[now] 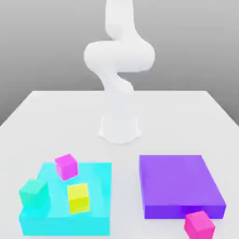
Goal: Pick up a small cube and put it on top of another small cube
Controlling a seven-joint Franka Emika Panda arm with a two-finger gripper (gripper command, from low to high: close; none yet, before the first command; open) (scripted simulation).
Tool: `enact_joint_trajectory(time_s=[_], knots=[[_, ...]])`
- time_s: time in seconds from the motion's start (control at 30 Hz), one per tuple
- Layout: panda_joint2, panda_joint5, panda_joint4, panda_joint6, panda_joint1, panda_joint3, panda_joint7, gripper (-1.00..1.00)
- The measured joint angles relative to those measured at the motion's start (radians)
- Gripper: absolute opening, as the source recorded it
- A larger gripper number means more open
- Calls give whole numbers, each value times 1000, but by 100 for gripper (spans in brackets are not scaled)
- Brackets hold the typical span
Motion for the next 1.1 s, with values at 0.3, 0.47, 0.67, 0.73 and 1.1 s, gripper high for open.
enact_joint_trajectory(time_s=[0.3, 0.47, 0.67, 0.73, 1.1], knots=[[332, 47, -10, 106, 68, 45, -3, 0], [513, 48, -16, 165, 98, 83, 13, 0], [731, 9, -24, 236, 153, 121, 61, 0], [804, -13, -26, 260, 170, 122, 83, 0], [1195, -128, -1, 458, 273, 76, 187, -100]])
